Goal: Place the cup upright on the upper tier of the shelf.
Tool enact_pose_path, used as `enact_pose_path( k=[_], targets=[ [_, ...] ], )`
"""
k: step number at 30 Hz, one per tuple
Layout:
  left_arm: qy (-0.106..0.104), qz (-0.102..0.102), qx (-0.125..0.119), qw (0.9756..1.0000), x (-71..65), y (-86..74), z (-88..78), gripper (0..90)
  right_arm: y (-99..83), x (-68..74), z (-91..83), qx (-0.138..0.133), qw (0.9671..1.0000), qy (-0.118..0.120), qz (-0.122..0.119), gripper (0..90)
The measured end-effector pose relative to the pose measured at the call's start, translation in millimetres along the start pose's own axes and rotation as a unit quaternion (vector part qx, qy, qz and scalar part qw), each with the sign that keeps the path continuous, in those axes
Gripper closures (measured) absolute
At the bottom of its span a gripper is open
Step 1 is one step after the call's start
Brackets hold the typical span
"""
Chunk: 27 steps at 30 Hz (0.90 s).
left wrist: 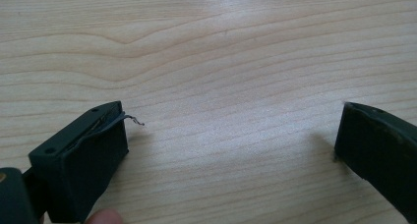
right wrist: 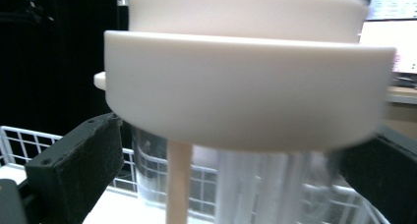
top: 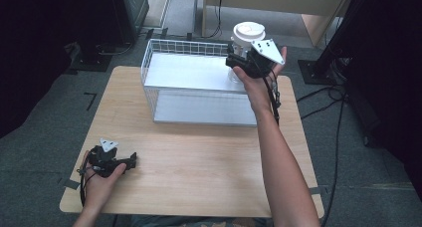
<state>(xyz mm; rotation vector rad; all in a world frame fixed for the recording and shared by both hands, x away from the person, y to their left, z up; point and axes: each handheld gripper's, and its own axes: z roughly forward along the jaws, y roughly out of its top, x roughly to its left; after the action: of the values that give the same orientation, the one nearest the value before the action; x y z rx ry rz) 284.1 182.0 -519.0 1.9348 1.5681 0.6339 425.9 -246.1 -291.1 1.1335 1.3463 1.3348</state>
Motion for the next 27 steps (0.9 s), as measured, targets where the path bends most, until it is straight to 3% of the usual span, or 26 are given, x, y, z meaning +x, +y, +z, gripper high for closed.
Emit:
enact_pose_path(
  k=[2,15,27],
  targets=[
    [0.001,0.0,0.001,1.0,0.0,0.0,-0.1,0.0,-0.6,-1.9,-5.8,0.002,1.0,0.005,0.004,0.0],
    [0.001,0.0,0.0,1.0,0.0,0.1,0.0,0.0,-13.2,-8.2,-51.4,-0.002,0.9988,0.037,-0.032,0.0],
    [0.0,0.001,0.0,1.0,0.0,0.1,-0.1,0.0,-41.7,-18.9,-103.4,-0.006,0.9974,0.056,-0.046,0.0]
  ],
)
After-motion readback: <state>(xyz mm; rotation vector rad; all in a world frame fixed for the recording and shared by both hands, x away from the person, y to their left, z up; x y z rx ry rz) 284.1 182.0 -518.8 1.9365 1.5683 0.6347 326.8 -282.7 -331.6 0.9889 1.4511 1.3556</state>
